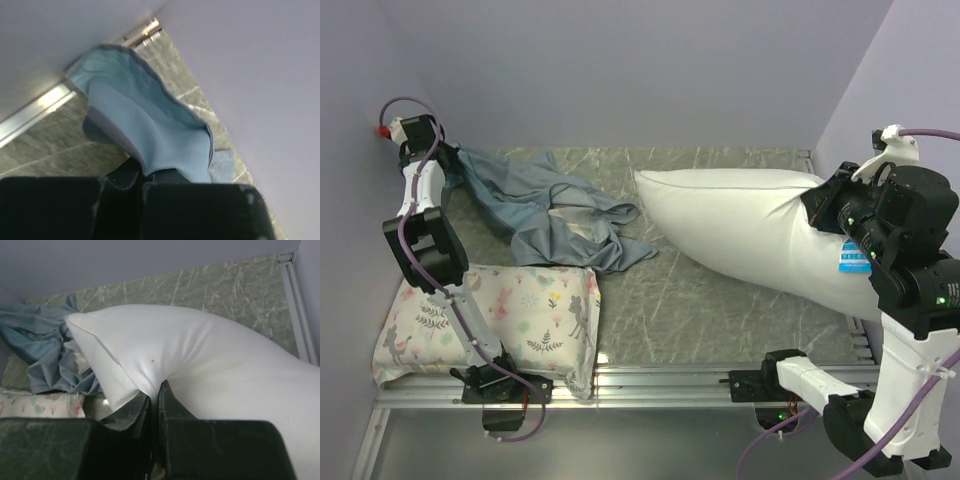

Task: Remove the pillowcase from the pillow

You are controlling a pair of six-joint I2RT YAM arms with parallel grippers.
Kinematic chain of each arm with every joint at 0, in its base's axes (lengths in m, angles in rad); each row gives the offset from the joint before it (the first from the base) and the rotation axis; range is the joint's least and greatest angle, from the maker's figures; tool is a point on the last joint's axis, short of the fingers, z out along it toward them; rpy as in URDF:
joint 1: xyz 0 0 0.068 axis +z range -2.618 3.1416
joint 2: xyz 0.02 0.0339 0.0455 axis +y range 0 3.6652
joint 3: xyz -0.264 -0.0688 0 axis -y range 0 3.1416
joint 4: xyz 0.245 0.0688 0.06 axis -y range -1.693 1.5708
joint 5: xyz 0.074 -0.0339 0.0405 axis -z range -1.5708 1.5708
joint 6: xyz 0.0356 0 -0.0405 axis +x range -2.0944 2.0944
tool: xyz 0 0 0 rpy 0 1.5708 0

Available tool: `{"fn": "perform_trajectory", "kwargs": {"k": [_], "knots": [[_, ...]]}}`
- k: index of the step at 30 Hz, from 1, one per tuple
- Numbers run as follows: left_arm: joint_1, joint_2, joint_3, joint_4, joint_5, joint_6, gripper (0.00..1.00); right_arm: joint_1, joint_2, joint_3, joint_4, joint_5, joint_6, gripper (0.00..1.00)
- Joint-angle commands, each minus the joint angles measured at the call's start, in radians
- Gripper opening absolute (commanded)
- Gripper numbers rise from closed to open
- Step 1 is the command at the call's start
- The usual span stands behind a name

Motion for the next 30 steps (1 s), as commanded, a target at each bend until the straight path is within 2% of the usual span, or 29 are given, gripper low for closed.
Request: {"fn": "perform_trajectory", "kwargs": {"k": [1,7,10,12,16,17,18,21,26,30], "knots": [[-0.030,-0.068,-0.051,0.072,0.046,0.024,0.00,-0.007,0.001,-0.008,0.292,-0.023,0.049,0.00],[-0.057,-0.159,-0.179,0.123,0.095,0.012,0.00,-0.007,0.124,0.023,0.385,-0.052,0.086,0.00],[-0.073,-0.206,-0.227,0.133,0.116,0.010,0.00,-0.007,0.143,-0.032,0.463,-0.124,0.128,0.00],[-0.080,-0.246,-0.259,0.159,0.131,0.012,0.00,0.008,0.105,-0.172,0.526,-0.150,0.157,0.00],[-0.100,-0.306,-0.319,0.169,0.168,0.018,0.00,0.096,0.018,-0.440,0.693,-0.099,0.158,0.00],[-0.103,-0.320,-0.331,0.173,0.171,0.015,0.00,0.119,0.005,-0.530,0.712,-0.063,0.158,0.00],[-0.111,-0.349,-0.344,0.181,0.178,0.014,0.00,0.183,-0.017,-0.574,0.729,-0.040,0.157,0.00],[-0.128,-0.389,-0.379,0.198,0.210,0.007,0.00,0.266,-0.037,-0.719,0.786,0.056,0.161,0.00],[-0.177,-0.443,-0.397,0.172,0.245,0.046,0.01,0.334,-0.083,-0.978,0.944,0.001,0.212,0.00],[-0.252,-0.516,-0.485,0.198,0.227,0.046,0.03,0.418,-0.037,-1.121,1.072,-0.048,0.269,0.00]]}}
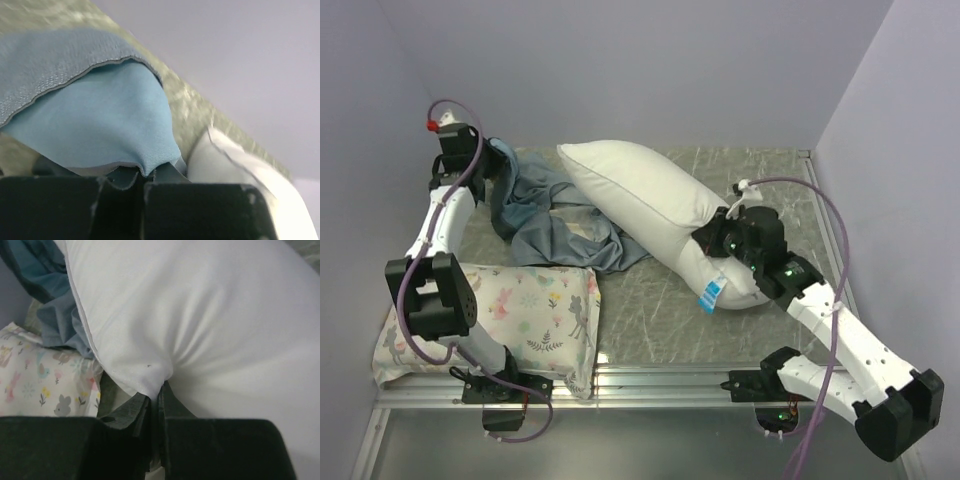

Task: Remove the pillowcase from the pillow

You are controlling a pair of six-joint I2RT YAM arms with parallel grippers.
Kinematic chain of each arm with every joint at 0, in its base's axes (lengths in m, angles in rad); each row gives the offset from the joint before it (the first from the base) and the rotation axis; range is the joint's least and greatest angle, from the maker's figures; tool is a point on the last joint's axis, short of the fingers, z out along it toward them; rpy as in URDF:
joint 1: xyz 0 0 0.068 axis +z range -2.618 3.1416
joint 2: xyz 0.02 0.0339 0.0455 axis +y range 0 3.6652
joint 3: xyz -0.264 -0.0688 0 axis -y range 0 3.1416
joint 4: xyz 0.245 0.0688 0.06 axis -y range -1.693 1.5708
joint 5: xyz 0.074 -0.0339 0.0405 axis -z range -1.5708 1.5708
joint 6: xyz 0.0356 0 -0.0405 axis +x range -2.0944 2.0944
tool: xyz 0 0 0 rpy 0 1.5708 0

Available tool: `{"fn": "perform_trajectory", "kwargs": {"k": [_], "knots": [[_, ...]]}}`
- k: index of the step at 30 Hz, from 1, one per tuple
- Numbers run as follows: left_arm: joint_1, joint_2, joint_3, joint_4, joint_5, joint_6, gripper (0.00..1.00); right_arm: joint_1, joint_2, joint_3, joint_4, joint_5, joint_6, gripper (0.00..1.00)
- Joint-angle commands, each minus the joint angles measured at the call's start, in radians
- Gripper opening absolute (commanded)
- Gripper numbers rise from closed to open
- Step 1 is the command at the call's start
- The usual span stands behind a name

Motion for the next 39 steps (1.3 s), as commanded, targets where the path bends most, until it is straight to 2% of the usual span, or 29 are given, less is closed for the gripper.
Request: {"fn": "perform_trajectory", "kwargs": {"k": [1,8,11,15,16,19,24,29,30,32,33,35,36,37,38,39], "knots": [[-0.061,-0.095,-0.104,0.062,0.036,0.009,0.03,0.065,0.055,-0.119,0.270,-0.041,0.072,0.00],[-0.161,-0.152,-0.265,0.066,-0.019,-0.018,0.02,0.092,0.357,-0.171,0.508,-0.094,0.175,0.00],[-0.199,-0.169,-0.342,0.098,0.009,-0.055,0.02,0.057,0.516,-0.110,0.516,-0.090,0.204,0.00],[-0.210,-0.161,-0.425,0.109,0.026,-0.077,0.04,-0.085,0.601,-0.085,0.551,-0.151,0.261,0.00],[-0.212,-0.158,-0.431,0.105,0.021,-0.080,0.04,-0.155,0.604,-0.100,0.559,-0.165,0.275,0.00],[-0.212,-0.141,-0.436,0.086,0.013,-0.086,0.06,-0.239,0.575,-0.122,0.536,-0.144,0.284,0.00],[-0.212,-0.103,-0.342,-0.010,-0.023,-0.037,0.11,-0.243,0.425,-0.151,0.478,-0.045,0.260,0.00],[-0.212,-0.071,-0.293,-0.062,0.015,0.024,0.18,-0.225,0.271,-0.262,0.551,-0.048,0.325,0.00],[-0.212,-0.071,-0.280,-0.075,0.016,0.034,0.23,-0.208,0.253,-0.269,0.556,-0.045,0.322,0.00],[-0.212,-0.094,-0.278,-0.078,0.023,0.047,0.32,-0.178,0.218,-0.253,0.513,0.010,0.281,0.07],[-0.210,-0.106,-0.278,-0.078,0.023,0.052,0.45,-0.156,0.208,-0.237,0.455,0.027,0.266,0.11],[-0.212,-0.143,-0.267,-0.090,0.010,0.070,0.60,-0.154,0.167,-0.210,0.412,0.050,0.234,0.28],[-0.212,-0.157,-0.250,-0.099,0.006,0.080,0.74,-0.154,0.149,-0.206,0.380,0.068,0.224,0.37],[-0.213,-0.172,-0.244,-0.121,-0.016,0.098,0.99,-0.154,0.129,-0.194,0.363,0.079,0.215,0.56],[-0.218,-0.212,-0.238,-0.127,-0.034,0.107,0.99,-0.153,0.095,-0.188,0.348,0.084,0.198,0.63],[-0.221,-0.232,-0.236,-0.133,-0.045,0.116,0.99,-0.154,0.081,-0.170,0.331,0.082,0.191,0.92]]}}
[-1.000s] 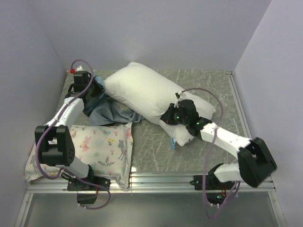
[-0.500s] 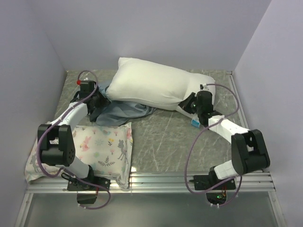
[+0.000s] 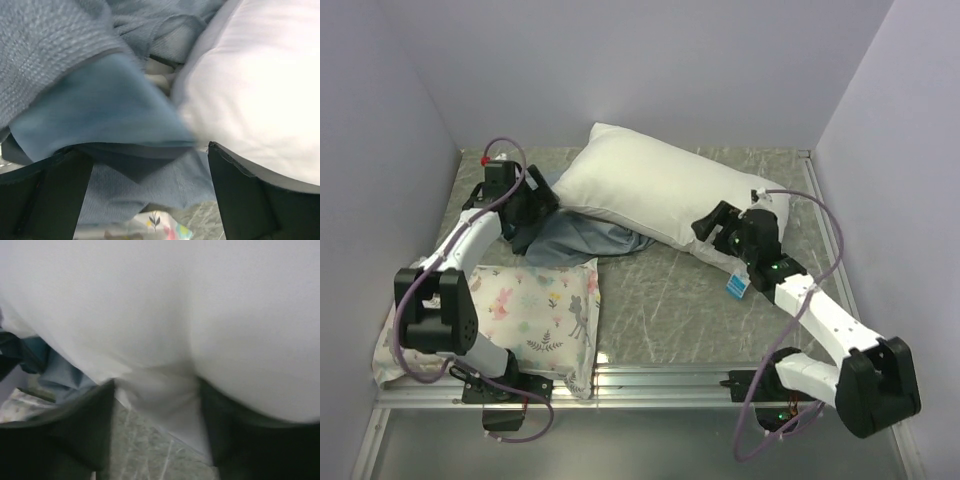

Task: Remove the pillowcase from the pillow

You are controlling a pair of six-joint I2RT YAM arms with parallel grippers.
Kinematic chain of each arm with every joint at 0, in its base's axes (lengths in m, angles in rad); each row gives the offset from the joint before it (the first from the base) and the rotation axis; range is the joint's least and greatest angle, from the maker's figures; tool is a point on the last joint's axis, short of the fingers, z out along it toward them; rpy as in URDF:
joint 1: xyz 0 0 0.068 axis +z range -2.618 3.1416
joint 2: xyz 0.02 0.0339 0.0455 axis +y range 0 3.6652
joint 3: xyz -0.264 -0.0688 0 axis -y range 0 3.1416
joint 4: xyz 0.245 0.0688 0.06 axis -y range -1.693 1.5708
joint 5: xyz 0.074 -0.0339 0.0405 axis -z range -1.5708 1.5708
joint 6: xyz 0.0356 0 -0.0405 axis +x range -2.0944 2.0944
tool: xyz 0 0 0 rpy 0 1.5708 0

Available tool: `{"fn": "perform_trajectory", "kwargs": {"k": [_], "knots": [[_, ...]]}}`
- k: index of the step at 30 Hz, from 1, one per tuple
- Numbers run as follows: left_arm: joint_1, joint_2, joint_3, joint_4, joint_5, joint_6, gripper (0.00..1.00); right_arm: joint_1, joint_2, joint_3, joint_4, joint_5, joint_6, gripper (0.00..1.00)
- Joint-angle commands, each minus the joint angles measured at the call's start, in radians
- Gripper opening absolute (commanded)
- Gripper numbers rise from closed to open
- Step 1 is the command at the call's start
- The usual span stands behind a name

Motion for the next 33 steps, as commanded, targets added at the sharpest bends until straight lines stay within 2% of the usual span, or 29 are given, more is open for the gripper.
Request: {"fn": "perform_trajectory", "kwargs": {"k": [1,4,9,12,23,33], "knots": [[-0.013,-0.142,0.072,-0.021,-0.037,0.080,0.99,-0.001,-0.094,0.086,-0.086,0.068,-0.059,0.94],[-0.062,-0.226,0.078,-0.047,-0.080,0.136,0.99,-0.001,-0.132,0.123,-0.141,0.054,-0.088,0.95],[-0.215,-0.341,0.111,-0.109,-0.195,0.213,0.99,-0.001,-0.181,0.175,-0.199,0.034,-0.139,0.97],[-0.283,-0.416,0.090,-0.089,-0.210,0.237,0.99,0.001,-0.197,0.230,-0.242,0.034,-0.168,0.98],[-0.295,-0.562,-0.020,-0.048,-0.140,0.257,0.99,0.001,-0.246,0.246,-0.243,-0.010,-0.210,1.00],[-0.295,-0.581,-0.077,0.014,-0.092,0.253,0.99,-0.001,-0.255,0.212,-0.229,0.017,-0.222,1.00]]}}
